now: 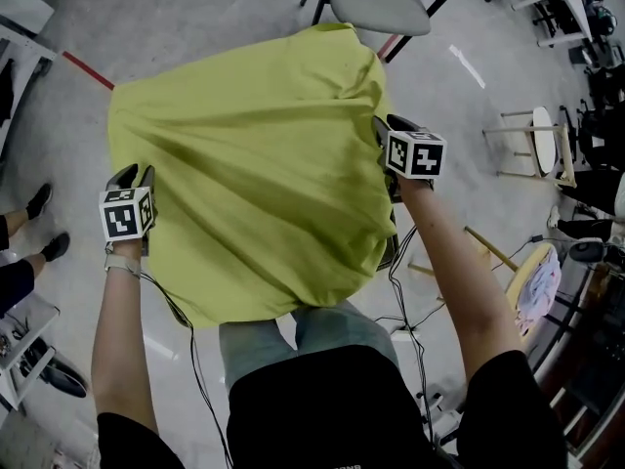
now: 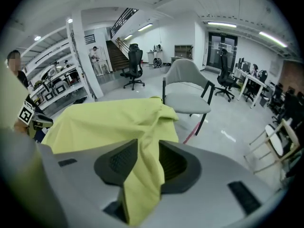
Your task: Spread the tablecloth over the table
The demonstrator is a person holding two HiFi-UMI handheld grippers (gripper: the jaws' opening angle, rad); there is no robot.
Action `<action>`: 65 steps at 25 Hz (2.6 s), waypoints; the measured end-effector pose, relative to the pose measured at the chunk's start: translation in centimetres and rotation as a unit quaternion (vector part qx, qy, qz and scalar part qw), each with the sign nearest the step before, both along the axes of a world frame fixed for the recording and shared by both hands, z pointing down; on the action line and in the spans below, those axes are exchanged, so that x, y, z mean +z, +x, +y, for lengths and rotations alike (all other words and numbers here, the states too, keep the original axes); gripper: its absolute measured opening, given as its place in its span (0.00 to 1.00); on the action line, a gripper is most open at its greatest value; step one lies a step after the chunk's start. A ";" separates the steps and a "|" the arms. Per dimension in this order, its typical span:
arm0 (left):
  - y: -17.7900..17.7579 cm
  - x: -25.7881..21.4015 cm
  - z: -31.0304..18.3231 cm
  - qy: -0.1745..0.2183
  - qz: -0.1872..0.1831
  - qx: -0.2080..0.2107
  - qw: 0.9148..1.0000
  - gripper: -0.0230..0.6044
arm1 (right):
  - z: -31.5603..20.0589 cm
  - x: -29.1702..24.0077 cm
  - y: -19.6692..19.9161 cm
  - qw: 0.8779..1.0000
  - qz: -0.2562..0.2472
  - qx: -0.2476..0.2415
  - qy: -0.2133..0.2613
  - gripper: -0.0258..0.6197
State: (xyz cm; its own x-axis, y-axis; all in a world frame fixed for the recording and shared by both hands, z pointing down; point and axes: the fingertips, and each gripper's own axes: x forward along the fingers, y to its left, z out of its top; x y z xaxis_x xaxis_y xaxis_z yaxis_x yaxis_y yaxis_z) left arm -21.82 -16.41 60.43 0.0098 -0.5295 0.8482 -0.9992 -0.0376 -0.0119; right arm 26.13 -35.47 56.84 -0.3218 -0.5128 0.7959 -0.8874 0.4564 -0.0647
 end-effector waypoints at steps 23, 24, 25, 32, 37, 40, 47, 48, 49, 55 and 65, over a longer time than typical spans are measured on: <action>10.1 2.7 24.2 -0.086 0.022 0.078 0.993 0.53 | 20.0 -1.1 4.1 0.999 0.004 0.044 -0.002 0.30; 10.3 2.9 25.1 -0.085 0.022 0.081 0.993 0.53 | 21.1 -1.1 3.9 0.999 0.005 0.048 0.001 0.30; 10.4 3.0 25.9 -0.085 0.023 0.082 0.993 0.54 | 22.2 -1.2 3.7 0.999 0.008 0.050 0.005 0.30; 11.1 4.6 31.0 -0.091 0.025 0.103 0.990 0.55 | 28.8 -1.6 1.7 0.999 0.018 0.045 0.020 0.30; 11.5 4.9 31.3 -0.058 0.027 0.109 0.992 0.55 | 33.0 -1.0 1.2 0.999 0.011 0.051 0.007 0.30; 11.9 4.8 31.2 -0.051 0.025 0.123 0.991 0.53 | 35.1 -0.5 1.2 0.998 0.008 0.059 -0.003 0.30; 10.9 4.8 32.8 -0.088 -0.007 0.149 0.985 0.08 | 37.8 0.2 0.2 0.998 0.000 0.065 -0.020 0.30; 10.2 4.8 33.1 -0.091 -0.006 0.143 0.985 0.08 | 38.0 0.3 0.1 0.998 0.000 0.064 -0.020 0.30; 9.4 4.7 33.3 -0.093 -0.005 0.136 0.986 0.07 | 38.1 0.4 0.1 0.998 0.001 0.064 -0.021 0.30; 3.4 3.7 34.4 -0.102 -0.017 0.096 0.990 0.07 | 38.0 0.6 -0.1 0.997 0.002 0.069 -0.026 0.30; -6.7 3.7 35.0 -0.110 -0.089 0.044 0.989 0.07 | 37.3 0.9 -0.9 0.997 0.010 0.066 -0.032 0.30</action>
